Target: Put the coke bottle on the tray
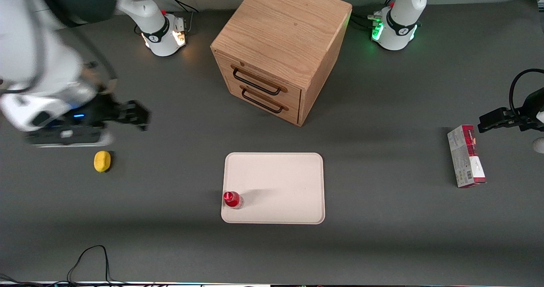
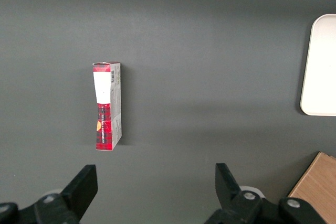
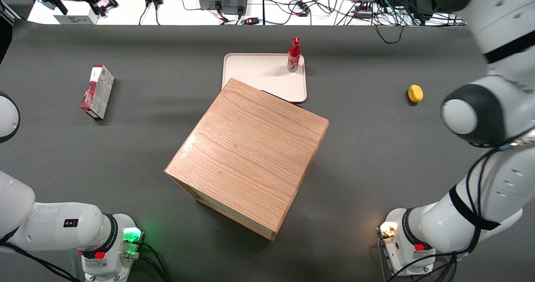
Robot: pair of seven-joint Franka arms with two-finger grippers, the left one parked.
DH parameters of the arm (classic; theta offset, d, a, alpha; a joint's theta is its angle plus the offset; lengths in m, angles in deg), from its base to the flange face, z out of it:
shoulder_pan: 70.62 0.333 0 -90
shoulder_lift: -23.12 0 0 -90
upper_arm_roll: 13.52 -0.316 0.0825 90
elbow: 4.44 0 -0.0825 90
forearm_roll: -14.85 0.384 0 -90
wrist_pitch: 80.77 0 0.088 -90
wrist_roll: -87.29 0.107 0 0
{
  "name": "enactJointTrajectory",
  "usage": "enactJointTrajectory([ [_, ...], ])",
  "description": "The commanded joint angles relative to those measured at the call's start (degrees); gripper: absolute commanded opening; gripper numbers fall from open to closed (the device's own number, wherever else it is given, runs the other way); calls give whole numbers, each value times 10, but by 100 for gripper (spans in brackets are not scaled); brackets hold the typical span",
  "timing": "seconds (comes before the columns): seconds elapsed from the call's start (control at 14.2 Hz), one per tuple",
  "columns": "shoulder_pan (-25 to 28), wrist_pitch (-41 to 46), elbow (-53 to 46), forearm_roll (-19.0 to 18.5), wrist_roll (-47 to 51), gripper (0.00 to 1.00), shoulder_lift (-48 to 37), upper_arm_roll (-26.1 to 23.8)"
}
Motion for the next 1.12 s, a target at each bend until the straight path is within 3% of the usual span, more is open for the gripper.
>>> enactJointTrajectory([
  [0.0, -65, -70, 196, 28, -62, 100, -132, -4],
  [0.28, -112, -76, 254, 25, -118, 100, -168, -4],
  [1.05, -120, -95, 281, 22, -140, 100, -168, 30],
])
